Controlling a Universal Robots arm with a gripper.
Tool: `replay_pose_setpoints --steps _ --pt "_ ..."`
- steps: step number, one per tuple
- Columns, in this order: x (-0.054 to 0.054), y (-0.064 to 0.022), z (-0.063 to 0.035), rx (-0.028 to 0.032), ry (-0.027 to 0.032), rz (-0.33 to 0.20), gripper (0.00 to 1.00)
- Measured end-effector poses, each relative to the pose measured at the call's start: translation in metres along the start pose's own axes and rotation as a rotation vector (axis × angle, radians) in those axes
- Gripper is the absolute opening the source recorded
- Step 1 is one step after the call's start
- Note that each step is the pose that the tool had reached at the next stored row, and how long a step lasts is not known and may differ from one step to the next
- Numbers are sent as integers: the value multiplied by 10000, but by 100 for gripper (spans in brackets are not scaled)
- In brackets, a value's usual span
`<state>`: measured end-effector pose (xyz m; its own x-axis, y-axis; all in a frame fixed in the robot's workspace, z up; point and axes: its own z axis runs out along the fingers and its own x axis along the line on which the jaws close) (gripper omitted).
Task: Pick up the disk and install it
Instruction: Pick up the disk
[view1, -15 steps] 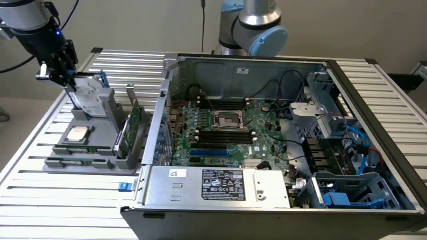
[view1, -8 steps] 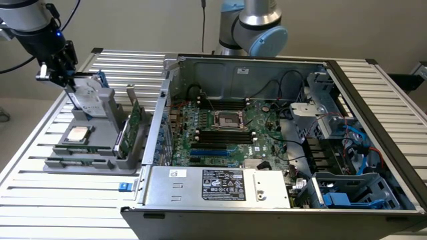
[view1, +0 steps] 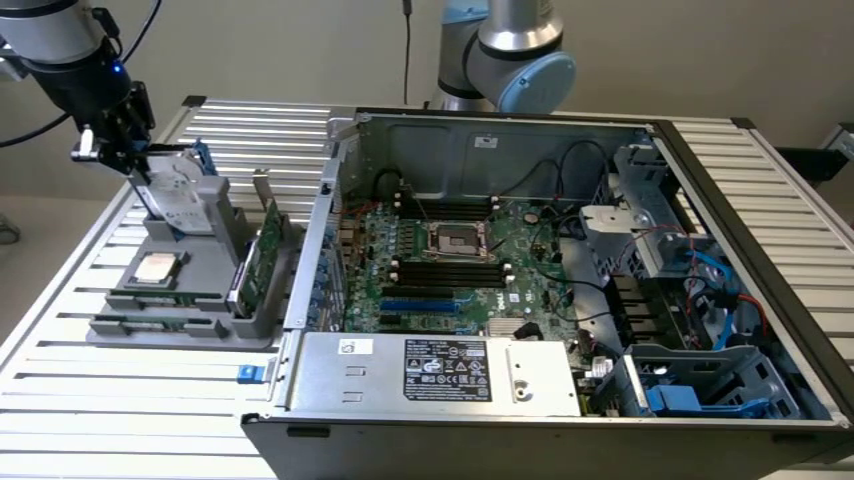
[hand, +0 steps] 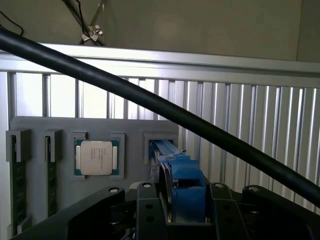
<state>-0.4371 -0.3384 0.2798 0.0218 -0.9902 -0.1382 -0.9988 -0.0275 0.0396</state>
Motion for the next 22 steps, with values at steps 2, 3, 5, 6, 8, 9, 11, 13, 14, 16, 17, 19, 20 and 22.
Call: replay_pose_setpoints --steps 2,3,5,6,8,9,11,13,14,16,17,19,20,22 --pt "0 0 0 1 -1 0 35" --pt "0 0 0 1 -1 0 35" --pt "0 0 0 1 -1 0 35" --pt "0 0 0 1 -2 -1 35" --pt "0 0 0 -1 -1 0 35" --pt "0 0 0 -1 -1 0 35" --pt "0 0 1 -2 -1 0 35" --pt "0 -1 2 -1 -1 0 35" --pt "0 -1 3 0 -1 0 35" --pt "1 -1 4 0 -2 -1 35" --pt "1 -1 4 0 -1 0 35" --pt "1 -1 4 0 -1 0 35" --pt "1 -1 4 0 -1 0 35" --pt "1 -1 4 0 -1 0 35"
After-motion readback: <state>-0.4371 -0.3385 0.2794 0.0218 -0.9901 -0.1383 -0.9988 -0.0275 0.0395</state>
